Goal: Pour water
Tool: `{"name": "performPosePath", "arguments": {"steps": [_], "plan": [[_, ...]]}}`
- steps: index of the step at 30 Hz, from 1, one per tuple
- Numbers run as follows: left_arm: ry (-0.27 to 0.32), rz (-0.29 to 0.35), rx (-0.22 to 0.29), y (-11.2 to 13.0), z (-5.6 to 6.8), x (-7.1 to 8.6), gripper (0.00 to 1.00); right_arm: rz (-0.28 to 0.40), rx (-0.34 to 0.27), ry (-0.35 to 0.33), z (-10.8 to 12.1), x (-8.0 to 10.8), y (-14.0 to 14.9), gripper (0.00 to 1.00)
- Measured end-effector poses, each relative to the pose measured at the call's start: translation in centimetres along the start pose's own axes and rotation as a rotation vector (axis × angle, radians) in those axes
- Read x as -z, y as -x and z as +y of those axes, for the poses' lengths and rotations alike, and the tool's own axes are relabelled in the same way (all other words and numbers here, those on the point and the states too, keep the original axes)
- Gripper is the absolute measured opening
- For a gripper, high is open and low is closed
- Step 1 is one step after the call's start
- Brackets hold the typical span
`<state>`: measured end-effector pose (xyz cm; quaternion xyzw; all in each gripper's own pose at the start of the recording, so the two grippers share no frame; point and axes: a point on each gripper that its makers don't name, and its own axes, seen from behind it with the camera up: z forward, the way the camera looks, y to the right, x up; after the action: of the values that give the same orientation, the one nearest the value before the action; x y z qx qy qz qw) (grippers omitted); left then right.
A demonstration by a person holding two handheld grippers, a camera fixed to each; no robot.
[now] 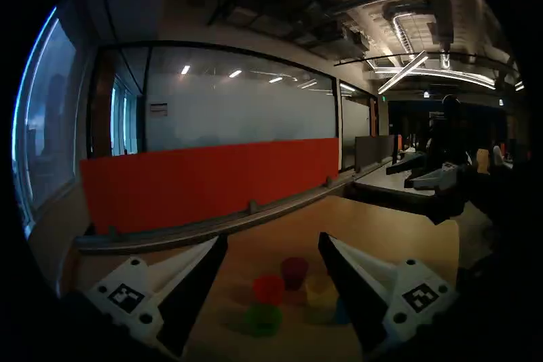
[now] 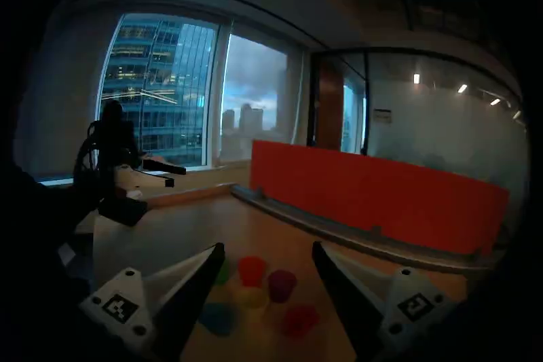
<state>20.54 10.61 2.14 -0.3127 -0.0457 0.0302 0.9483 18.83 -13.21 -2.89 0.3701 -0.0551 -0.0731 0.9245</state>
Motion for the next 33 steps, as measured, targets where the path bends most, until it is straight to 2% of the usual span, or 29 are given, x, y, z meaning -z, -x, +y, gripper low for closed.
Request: {"name": "performPosePath", "arguments": {"steps": [9, 21, 33], "plan": [[0.025, -0.058, -0.043, 2.7, 0.0, -0.6, 1.00, -0.050, -0.002, -0.069, -1.5, -0.6, 1.8, 1.00], [0.073, -0.120, -0.039, 5.7, 0.2, -1.5, 1.00, -0.117, 0.028, -0.118, -2.5, -1.1, 3.8, 1.00], [0.118, -0.186, -0.046, 9.5, 0.9, -2.4, 1.00, -0.192, 0.042, -0.161, -3.8, -2.4, 8.2, 1.00]]}}
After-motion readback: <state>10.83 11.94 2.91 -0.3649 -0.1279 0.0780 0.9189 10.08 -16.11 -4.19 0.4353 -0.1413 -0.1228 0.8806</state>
